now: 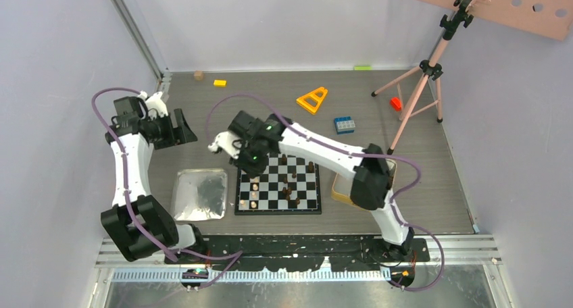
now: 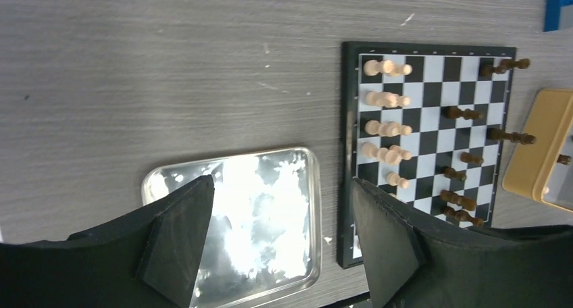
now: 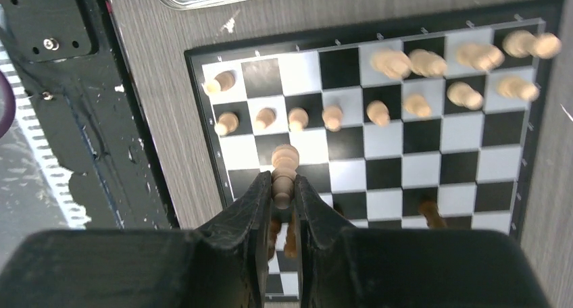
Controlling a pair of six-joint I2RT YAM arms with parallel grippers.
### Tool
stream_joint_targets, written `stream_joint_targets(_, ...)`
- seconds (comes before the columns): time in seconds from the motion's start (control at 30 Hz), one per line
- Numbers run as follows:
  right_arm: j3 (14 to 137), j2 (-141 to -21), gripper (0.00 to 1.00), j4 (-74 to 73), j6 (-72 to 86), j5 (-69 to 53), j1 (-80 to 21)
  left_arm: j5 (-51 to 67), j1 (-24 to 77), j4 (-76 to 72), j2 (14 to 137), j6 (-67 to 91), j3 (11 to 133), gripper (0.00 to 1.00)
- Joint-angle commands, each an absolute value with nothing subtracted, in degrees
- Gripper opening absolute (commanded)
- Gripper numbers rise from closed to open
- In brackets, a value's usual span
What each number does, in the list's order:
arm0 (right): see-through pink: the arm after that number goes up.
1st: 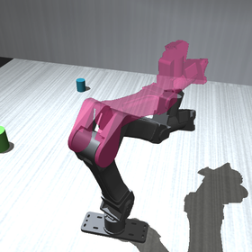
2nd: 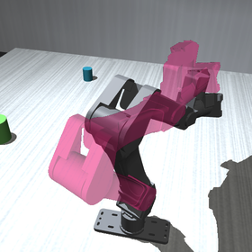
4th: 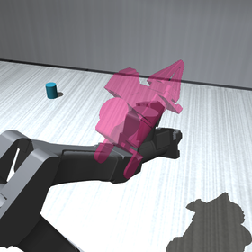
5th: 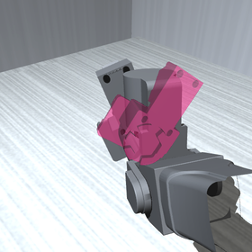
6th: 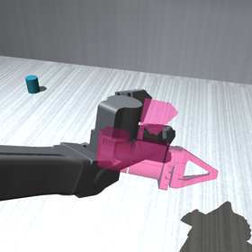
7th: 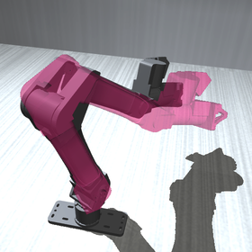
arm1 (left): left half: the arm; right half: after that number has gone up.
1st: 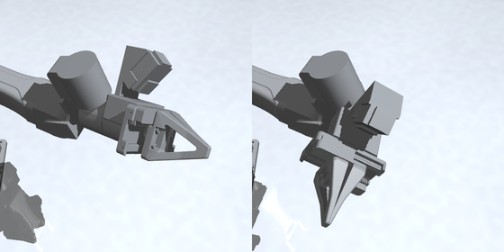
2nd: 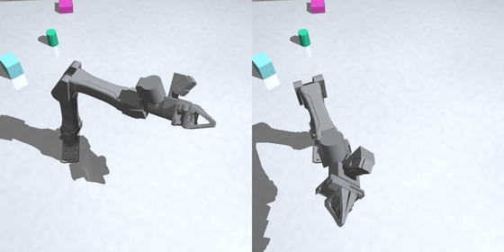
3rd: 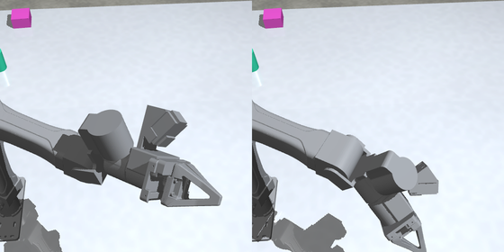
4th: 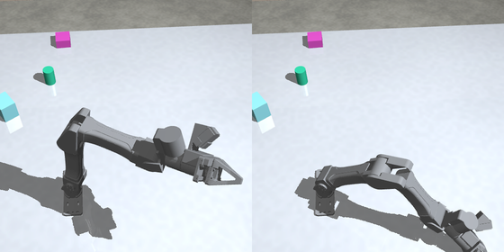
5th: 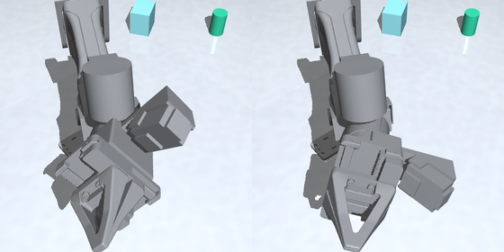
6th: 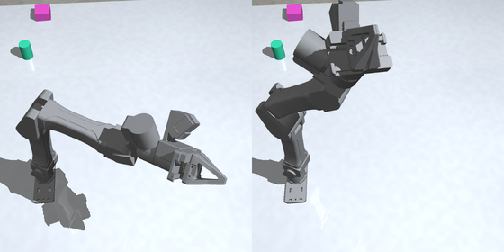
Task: Set up the chess pieces on the board
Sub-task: Place the chess piece on the chessboard.
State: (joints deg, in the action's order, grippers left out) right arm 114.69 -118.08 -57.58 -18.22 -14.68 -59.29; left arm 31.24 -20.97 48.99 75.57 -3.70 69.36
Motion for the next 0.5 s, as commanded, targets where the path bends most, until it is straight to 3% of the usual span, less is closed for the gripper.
stream_joint_targets(0.0, 123.83, -124.43, 0.04, -63.33, -20.89, -9.32, -62.89, 29.43, -24.82, 49.56, 74.36, -7.31, 68.26, 0.77)
stream_joint_targets(0.47, 137.07, -137.58, 0.04, -66.76, -22.59, -6.74, -66.77, 33.39, -35.25, 49.43, 76.04, -9.72, 67.93, 0.79)
